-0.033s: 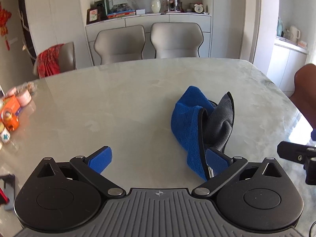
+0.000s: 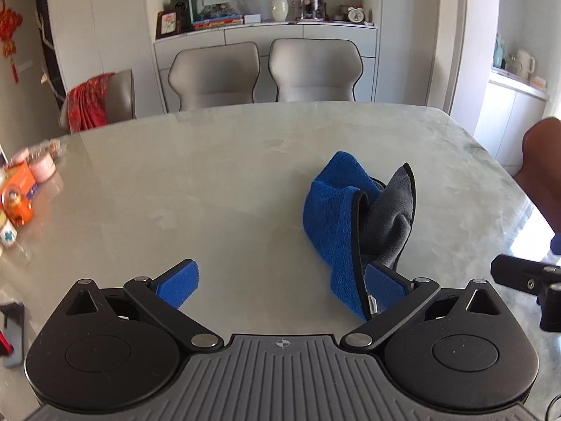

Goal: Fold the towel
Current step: 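Move both grippers toward the crumpled grey-and-blue towel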

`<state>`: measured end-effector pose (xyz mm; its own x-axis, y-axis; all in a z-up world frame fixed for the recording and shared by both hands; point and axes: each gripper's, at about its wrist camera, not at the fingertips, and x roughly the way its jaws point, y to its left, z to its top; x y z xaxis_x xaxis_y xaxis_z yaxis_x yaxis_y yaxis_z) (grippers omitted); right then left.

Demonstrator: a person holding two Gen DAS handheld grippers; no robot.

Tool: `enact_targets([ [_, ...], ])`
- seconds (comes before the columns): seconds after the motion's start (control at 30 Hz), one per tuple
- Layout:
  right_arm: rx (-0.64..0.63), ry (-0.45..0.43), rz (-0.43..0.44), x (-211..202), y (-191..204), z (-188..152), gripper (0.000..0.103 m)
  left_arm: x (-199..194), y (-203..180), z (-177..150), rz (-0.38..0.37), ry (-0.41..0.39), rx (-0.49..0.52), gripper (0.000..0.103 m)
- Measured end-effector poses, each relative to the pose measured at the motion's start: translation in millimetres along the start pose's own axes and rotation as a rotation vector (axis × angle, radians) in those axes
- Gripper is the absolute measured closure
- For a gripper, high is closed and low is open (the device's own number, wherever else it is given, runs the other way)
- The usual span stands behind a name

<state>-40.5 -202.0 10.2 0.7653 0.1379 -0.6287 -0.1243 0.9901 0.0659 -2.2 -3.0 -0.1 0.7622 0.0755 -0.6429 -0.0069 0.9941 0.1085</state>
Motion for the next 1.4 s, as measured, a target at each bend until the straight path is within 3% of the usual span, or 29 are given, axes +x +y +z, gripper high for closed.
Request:
enact_targets([
  [0.23,0.032,0.020,0.026,0,3,-9,0.001,-13,-15,-9,0.004,-0.032,-0.048,0.000],
  [0.33,0.031,0.045,0.030,0,5,-8,0.001,-28,2,-21,-0.022,-0.038,-0.084,0.000],
  [0.4,0.015,0.062,0.031,-3,9,-8,0.001,-27,12,-12,-0.036,0.001,-0.103,0.000],
  [0.47,0.006,0.083,0.033,0,9,-5,0.001,-16,26,-1,-0.040,0.034,-0.094,0.000],
  [1.4,-0.010,0.157,0.009,12,6,-12,0.001,-15,12,-11,-0.062,0.066,-0.078,0.000],
])
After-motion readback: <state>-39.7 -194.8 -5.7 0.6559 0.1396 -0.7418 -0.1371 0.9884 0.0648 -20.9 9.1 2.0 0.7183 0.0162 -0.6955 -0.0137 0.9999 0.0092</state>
